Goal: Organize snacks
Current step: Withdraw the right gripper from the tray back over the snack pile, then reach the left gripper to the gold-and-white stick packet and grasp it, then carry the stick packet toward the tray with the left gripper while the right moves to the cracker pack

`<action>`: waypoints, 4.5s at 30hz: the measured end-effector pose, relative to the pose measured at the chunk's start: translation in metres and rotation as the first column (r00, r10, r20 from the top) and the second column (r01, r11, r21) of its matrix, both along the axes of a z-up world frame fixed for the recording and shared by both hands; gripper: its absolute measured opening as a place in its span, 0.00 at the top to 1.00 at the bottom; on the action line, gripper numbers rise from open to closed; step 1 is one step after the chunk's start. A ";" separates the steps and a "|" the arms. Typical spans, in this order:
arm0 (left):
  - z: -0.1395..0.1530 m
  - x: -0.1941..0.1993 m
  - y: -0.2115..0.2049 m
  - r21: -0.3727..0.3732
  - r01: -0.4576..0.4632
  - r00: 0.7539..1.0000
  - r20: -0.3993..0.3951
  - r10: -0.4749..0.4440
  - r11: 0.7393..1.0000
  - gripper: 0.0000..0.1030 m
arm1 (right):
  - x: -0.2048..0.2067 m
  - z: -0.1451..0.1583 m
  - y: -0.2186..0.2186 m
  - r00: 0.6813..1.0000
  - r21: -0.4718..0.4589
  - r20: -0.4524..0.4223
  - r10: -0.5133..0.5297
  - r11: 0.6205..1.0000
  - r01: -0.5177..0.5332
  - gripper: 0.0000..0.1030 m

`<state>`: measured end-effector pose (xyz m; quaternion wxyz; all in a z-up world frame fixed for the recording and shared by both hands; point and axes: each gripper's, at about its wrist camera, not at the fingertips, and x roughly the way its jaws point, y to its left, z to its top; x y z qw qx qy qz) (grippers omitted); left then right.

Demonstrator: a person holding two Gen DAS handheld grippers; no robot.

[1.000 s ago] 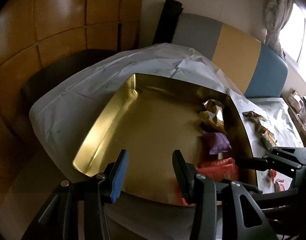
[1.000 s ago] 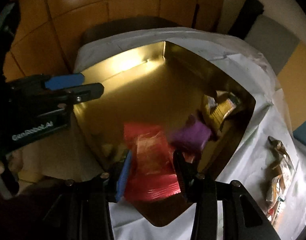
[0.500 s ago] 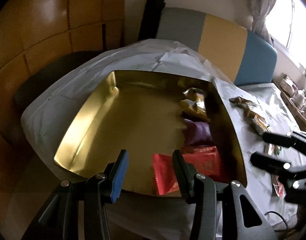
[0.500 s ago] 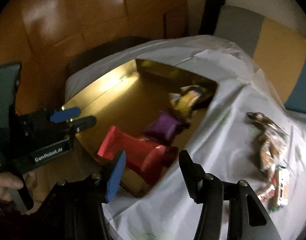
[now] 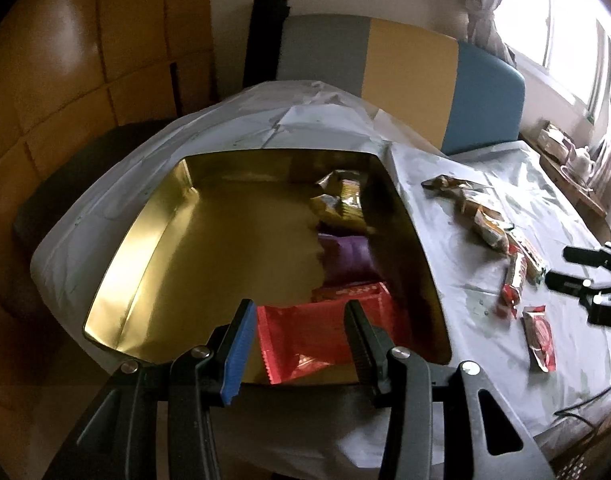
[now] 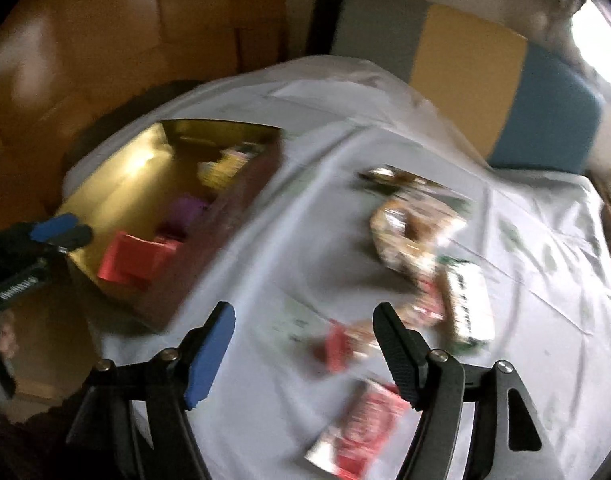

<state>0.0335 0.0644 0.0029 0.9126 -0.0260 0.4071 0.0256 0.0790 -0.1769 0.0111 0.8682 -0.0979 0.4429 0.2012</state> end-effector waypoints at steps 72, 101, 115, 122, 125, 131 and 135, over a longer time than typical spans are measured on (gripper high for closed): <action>-0.063 0.322 -0.208 -0.043 0.406 0.857 -0.328 -0.397 0.913 0.72 | 0.036 -0.026 -0.192 0.834 0.150 -0.205 -0.512 0.826 0.543 0.12; -0.069 0.071 -0.176 0.062 0.262 0.952 -0.178 -0.248 0.963 0.71 | 0.031 -0.028 -0.207 0.793 0.067 -0.151 -0.590 0.795 0.603 0.12; -0.079 0.032 -0.169 0.101 0.322 0.947 -0.023 -0.322 0.941 0.71 | 0.035 -0.039 -0.184 0.851 0.046 -0.163 -0.499 0.858 0.512 0.28; -0.079 0.034 -0.165 0.074 0.330 0.943 0.012 -0.332 0.941 0.71 | 0.047 -0.048 -0.157 0.883 0.007 -0.184 -0.432 0.897 0.441 0.30; -0.079 0.034 -0.163 0.067 0.330 0.943 0.018 -0.332 0.942 0.71 | 0.065 -0.049 -0.150 0.879 -0.011 -0.187 -0.438 0.896 0.444 0.30; -0.079 0.033 -0.161 0.054 0.328 0.943 0.032 -0.330 0.943 0.71 | 0.117 -0.065 -0.132 0.874 -0.053 -0.218 -0.434 0.899 0.434 0.30; -0.079 0.033 -0.159 0.043 0.329 0.943 0.035 -0.331 0.943 0.71 | 0.140 -0.085 -0.123 0.863 -0.089 -0.285 -0.418 0.908 0.410 0.30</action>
